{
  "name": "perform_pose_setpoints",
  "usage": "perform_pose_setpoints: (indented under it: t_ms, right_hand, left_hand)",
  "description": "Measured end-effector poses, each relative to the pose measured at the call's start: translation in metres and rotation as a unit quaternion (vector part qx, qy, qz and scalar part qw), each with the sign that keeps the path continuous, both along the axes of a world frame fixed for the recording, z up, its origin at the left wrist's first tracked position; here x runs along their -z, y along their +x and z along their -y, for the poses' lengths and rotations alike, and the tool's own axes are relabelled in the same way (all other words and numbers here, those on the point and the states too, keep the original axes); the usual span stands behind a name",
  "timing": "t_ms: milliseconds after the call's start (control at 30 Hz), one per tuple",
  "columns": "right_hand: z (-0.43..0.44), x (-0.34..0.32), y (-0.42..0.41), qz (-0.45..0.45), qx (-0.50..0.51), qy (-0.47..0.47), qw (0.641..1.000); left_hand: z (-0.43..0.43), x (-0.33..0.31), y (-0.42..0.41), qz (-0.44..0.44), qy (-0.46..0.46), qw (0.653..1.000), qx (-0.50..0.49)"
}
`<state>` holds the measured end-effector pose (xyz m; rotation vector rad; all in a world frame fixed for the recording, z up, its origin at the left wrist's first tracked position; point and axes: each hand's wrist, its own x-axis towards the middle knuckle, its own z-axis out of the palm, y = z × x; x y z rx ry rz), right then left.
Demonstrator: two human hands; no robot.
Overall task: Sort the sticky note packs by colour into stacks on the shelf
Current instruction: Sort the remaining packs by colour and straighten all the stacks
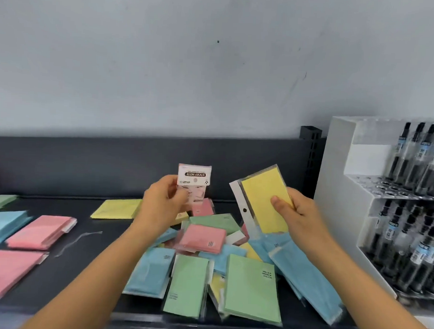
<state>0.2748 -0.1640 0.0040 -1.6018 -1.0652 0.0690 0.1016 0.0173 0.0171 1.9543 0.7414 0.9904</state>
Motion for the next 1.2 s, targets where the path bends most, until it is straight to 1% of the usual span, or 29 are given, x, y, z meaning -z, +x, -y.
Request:
perform_pose_setpoints:
  t_ms: [33,100,167,233,300,433,500,633,767,800,967,1067,1200]
  right_hand:
    - [-0.002,0.0,-0.002,-0.004,-0.004,0.001,1.0]
    - [-0.007,-0.001,-0.007,-0.007,-0.017,0.004,1.0]
    - [-0.014,-0.001,-0.017,-0.008,-0.032,0.009,0.999]
    - [-0.022,0.0,-0.028,-0.003,-0.047,0.007,0.999]
    - [-0.029,0.0,-0.04,0.011,-0.063,0.005,0.998]
    - [-0.043,-0.006,-0.063,0.033,-0.094,-0.006,0.995]
    - [-0.051,-0.009,-0.077,0.056,-0.103,0.003,0.993]
    - [-0.07,-0.008,-0.114,0.09,-0.115,0.025,0.989]
    - [-0.093,-0.002,-0.162,0.057,-0.151,0.034,0.986]
    - [-0.099,0.0,-0.174,0.064,-0.154,0.033,0.985]
    - [-0.122,0.004,-0.236,0.115,-0.154,0.046,0.98]
    - [-0.132,0.006,-0.266,0.114,-0.142,0.057,0.982]
    - [-0.141,0.013,-0.301,0.118,-0.117,0.063,0.984]
  left_hand:
    - [0.002,-0.001,-0.006,0.042,-0.068,0.997,0.013]
    - [0.005,-0.001,-0.019,0.087,-0.148,0.985,0.02]
    - [0.006,0.001,-0.037,0.123,-0.192,0.973,0.023]
    - [0.008,0.005,-0.056,0.143,-0.206,0.968,0.028]
    - [0.009,0.007,-0.075,0.148,-0.197,0.969,0.024]
    - [0.007,0.009,-0.111,0.135,-0.146,0.98,-0.014]
    - [0.004,0.01,-0.131,0.147,-0.135,0.979,-0.031]
    - [-0.003,0.018,-0.175,0.155,-0.156,0.975,-0.036]
    - [-0.014,0.027,-0.232,0.157,-0.158,0.973,-0.057]
    - [-0.017,0.029,-0.247,0.158,-0.16,0.972,-0.063]
    - [-0.036,0.036,-0.319,0.156,-0.159,0.969,-0.103]
    - [-0.048,0.04,-0.356,0.154,-0.152,0.968,-0.128]
    - [-0.062,0.044,-0.393,0.139,-0.144,0.971,-0.135]
